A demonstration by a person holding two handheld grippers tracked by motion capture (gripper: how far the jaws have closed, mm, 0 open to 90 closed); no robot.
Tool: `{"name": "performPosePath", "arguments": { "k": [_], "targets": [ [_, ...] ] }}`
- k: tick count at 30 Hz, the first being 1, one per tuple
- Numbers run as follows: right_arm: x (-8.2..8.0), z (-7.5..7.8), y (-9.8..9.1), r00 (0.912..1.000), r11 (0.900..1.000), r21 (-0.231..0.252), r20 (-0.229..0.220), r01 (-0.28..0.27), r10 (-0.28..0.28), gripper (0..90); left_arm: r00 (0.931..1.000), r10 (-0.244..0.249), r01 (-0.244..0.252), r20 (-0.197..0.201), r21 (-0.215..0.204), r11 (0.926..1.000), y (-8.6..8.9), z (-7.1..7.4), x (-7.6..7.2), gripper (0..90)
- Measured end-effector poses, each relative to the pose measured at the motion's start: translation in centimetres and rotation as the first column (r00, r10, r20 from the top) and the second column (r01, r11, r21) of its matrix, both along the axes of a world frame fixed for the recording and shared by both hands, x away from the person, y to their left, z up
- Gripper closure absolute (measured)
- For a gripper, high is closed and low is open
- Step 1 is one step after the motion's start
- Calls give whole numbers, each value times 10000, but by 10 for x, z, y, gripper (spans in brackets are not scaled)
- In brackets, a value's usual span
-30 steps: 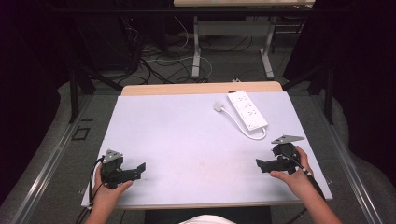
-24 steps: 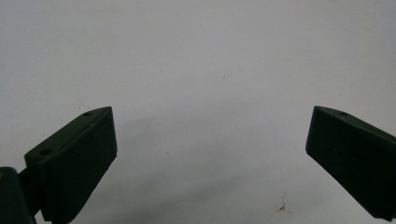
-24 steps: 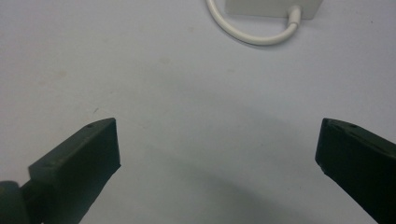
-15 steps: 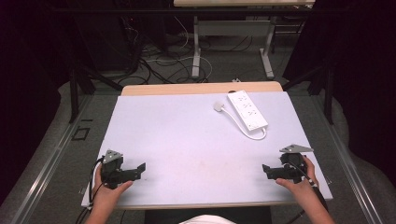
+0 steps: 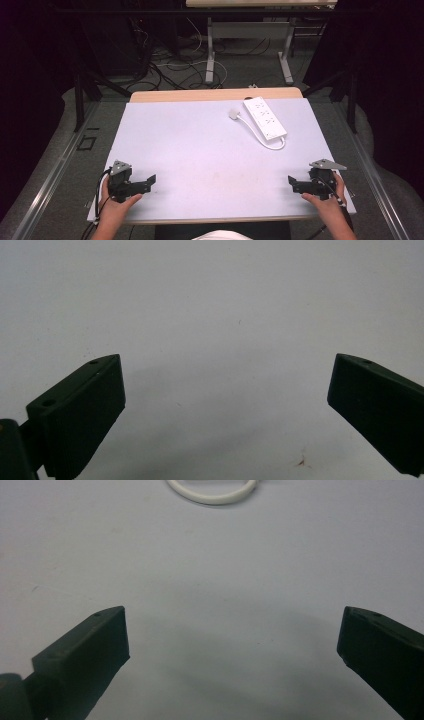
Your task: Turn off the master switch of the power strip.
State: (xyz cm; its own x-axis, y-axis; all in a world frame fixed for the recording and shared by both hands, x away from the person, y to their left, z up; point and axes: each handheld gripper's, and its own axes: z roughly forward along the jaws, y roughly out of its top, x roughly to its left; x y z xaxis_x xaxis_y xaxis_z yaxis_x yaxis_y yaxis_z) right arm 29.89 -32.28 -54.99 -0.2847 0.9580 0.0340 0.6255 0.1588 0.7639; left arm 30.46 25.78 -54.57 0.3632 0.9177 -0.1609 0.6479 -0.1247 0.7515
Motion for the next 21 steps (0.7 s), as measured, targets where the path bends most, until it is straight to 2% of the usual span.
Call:
{"name": "performPosePath", "arguments": {
  "k": [5,11,21],
  "targets": [
    [0,-5,-6,9997,9996,132,76,250,-251,3,10000,-7,7,-4,-3,10000,0,0,0,21],
    [1,-9,-14,9984,9986,-25,194,527,-527,6,10000,4,-4,1,-24,10000,0,0,0,21],
    [2,-14,-19,9961,9960,140,78,879,-880,8,10000,-5,5,3,-46,10000,0,0,0,21]
  ]
}}
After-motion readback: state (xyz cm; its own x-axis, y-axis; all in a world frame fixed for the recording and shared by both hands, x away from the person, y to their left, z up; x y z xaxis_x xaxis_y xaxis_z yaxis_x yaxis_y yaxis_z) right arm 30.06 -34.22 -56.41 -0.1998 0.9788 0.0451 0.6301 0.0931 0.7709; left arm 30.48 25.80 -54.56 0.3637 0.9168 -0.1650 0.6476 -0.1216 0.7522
